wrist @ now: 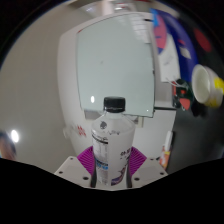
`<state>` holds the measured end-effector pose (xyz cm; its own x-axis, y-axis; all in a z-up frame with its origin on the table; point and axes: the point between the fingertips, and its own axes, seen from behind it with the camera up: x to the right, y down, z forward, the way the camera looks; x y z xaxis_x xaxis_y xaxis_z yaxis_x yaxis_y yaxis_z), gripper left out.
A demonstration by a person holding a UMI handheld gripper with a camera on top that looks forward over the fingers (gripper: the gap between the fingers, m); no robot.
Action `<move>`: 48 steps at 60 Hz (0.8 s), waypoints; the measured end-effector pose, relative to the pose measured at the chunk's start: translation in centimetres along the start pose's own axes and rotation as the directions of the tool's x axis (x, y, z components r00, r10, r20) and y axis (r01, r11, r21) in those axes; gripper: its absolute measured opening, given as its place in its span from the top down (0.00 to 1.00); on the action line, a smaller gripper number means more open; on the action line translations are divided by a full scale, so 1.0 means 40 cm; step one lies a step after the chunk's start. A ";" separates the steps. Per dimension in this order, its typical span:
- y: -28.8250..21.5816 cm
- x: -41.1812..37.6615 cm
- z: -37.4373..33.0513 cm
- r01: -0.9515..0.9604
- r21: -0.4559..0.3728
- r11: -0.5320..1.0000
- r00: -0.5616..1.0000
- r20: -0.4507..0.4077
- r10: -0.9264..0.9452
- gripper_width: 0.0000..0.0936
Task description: Pour water
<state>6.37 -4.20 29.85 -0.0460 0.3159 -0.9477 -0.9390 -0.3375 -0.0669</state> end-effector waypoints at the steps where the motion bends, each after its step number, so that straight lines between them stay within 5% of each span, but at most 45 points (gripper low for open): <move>1: -0.019 0.009 0.002 -0.051 0.020 0.999 0.999 0.013 0.051 0.59; 14: -0.195 0.181 -0.005 -0.545 0.162 0.823 0.838 0.154 0.524 0.59; 29: -0.198 0.232 -0.006 -0.590 0.135 0.796 0.807 0.086 0.584 0.59; 38: -0.163 0.133 0.005 -0.375 0.019 0.927 0.927 -0.002 0.375 0.59; 48: -0.242 -0.049 0.029 0.224 -0.086 0.971 0.972 -0.048 -0.228 0.59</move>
<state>15.15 -0.53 32.71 0.1858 0.3420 -0.9212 -0.8926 -0.3332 -0.3037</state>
